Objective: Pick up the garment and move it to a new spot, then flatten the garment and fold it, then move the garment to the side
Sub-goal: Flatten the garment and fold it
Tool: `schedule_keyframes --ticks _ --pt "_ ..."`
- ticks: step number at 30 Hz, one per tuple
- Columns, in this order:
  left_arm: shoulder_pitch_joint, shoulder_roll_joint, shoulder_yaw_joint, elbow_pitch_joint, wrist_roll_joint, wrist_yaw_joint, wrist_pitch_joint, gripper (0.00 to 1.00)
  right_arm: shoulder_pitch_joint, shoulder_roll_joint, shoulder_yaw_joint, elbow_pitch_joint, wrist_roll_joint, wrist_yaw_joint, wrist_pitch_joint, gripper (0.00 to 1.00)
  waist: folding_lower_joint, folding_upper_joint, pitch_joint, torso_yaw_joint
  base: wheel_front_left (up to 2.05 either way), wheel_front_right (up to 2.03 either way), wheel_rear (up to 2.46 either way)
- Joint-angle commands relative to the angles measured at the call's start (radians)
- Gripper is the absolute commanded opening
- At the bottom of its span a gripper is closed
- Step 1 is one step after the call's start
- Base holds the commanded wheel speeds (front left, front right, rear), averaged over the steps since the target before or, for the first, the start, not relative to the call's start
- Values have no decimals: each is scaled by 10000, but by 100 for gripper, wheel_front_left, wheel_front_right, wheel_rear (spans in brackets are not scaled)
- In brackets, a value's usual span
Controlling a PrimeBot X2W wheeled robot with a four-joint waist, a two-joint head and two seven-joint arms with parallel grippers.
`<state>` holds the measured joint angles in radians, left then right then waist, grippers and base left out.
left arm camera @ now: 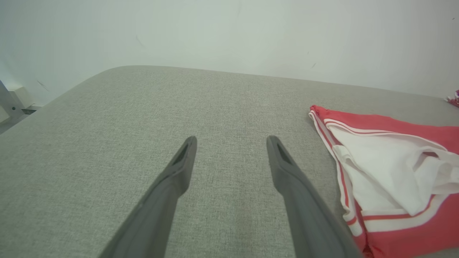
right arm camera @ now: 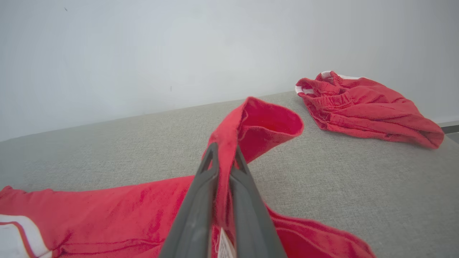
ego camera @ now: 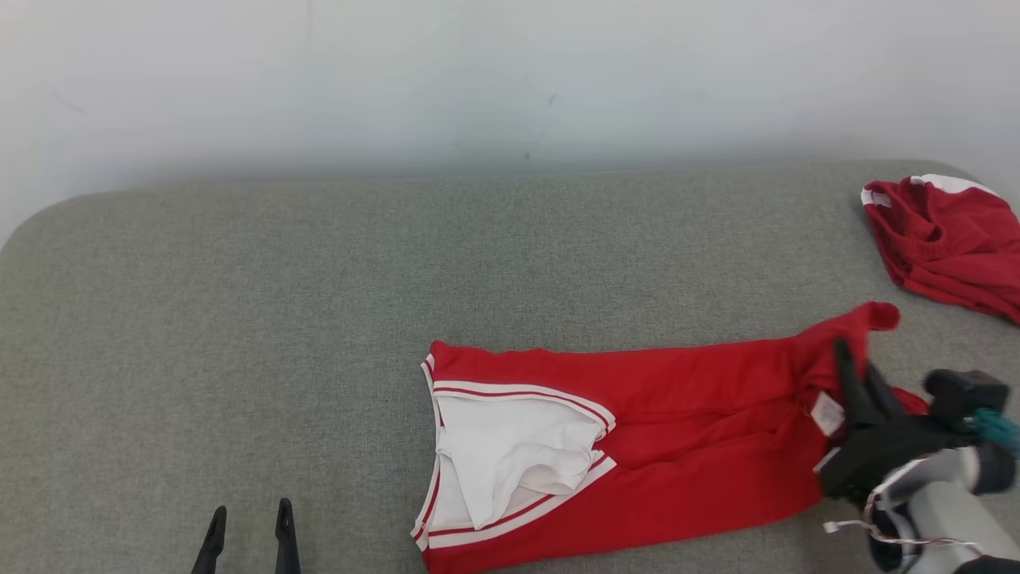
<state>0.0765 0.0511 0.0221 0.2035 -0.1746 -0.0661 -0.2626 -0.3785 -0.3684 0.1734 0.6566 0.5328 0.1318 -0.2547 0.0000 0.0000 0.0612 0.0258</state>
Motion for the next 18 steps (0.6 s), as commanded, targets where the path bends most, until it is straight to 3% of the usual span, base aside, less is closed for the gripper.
schedule_keyframes --ticks 1,11,18 --pt "54 -12 -6 18 -29 18 -28 100 104 97 68 -102 -98 -29 6 0 0 0 -30 -4 0 0 0" --pt "-21 -12 -274 135 -110 19 -28 100 796 1326 1749 -3222 -467 -29 1455 0 0 0 -189 168 0 0 0" --pt "-168 -12 -487 168 -279 92 -28 100 531 2293 2555 -3658 -662 -29 2081 0 0 0 -83 455 0 0 0"
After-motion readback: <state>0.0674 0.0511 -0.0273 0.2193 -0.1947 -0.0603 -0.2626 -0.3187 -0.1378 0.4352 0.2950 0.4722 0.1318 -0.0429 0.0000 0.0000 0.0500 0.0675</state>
